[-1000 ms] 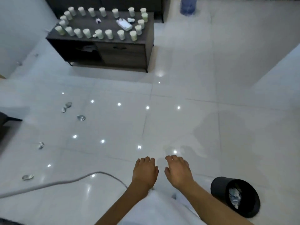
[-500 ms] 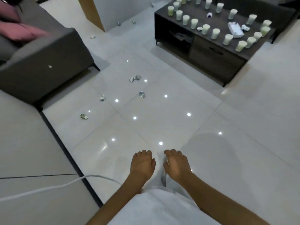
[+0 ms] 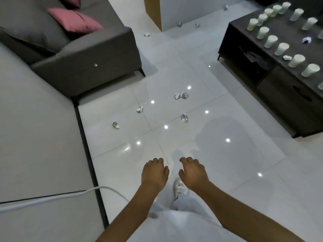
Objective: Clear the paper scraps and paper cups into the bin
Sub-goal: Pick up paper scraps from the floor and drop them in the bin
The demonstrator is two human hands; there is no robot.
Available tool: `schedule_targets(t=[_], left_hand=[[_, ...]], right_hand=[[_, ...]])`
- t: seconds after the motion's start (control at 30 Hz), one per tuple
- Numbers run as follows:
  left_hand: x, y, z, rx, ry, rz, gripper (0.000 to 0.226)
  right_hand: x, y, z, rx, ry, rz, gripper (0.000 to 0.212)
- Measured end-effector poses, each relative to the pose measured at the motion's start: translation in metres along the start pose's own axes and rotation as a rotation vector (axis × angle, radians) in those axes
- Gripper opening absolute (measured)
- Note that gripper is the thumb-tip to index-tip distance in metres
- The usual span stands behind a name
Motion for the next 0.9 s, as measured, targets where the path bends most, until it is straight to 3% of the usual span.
schedule_targets(t=[0.43,0.9], left_hand=[[-0.115,-0.087,0.154,-0.005,-0.196,-0.170,0.034],[-0.301,-0.193,0.341,-0.065,-0.284,-0.140,0.035]], right_hand=[[-0.092,-0.050,0.208,-0.082,-0.147,-0.047,0.040],[-0.223,-0.076,0.424,-0.186,-0.073,-0.014,0.043]])
Point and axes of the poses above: each hand's wrist, its own z-axis towards the middle knuckle, its own y-axis out of the palm, x = y × z, the point moved 10 cm from there along z, towards the middle knuckle, and after that the axes turned 10 degrees about -y, right-handed, at the moved point
